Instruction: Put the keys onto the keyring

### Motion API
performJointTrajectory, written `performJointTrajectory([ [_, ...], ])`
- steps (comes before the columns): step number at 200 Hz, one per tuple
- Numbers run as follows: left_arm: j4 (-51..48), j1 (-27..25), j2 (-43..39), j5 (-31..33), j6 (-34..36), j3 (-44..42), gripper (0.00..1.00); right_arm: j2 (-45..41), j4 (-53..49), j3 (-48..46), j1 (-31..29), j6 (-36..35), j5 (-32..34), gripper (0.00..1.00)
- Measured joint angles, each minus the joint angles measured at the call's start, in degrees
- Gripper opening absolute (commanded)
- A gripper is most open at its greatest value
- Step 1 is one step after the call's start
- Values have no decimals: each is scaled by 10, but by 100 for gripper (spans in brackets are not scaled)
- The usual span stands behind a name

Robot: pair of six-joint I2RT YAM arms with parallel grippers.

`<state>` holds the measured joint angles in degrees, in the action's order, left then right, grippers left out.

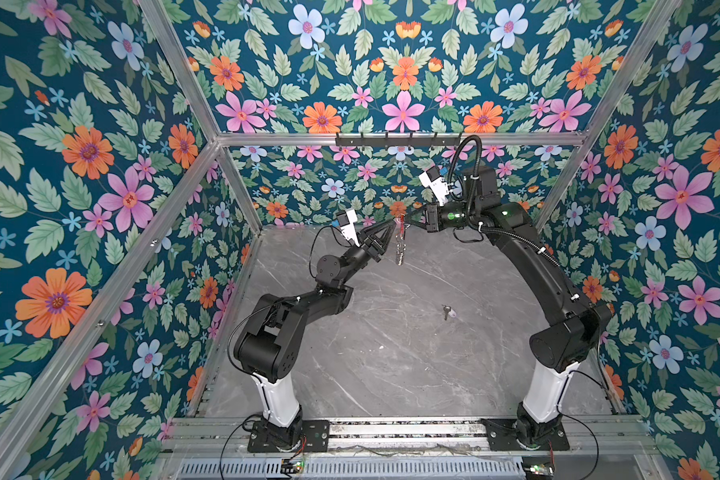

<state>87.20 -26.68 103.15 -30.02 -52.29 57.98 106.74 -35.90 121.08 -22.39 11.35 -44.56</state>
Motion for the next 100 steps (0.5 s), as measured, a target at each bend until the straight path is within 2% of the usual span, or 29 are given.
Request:
performJointTrajectory([
  [34, -18, 5, -9, -9, 18, -8, 26, 3, -28, 26, -2, -29, 15, 0],
  [56, -43, 21, -29, -29, 55, -14, 29, 11, -62, 52, -8, -63, 30, 0],
  [74, -94, 34, -45, -59, 111, -8, 29, 17, -93, 67, -12, -101, 51, 0],
  [100, -224, 37, -61, -113, 226, 29, 29, 26, -136, 76, -23, -162, 111, 0],
])
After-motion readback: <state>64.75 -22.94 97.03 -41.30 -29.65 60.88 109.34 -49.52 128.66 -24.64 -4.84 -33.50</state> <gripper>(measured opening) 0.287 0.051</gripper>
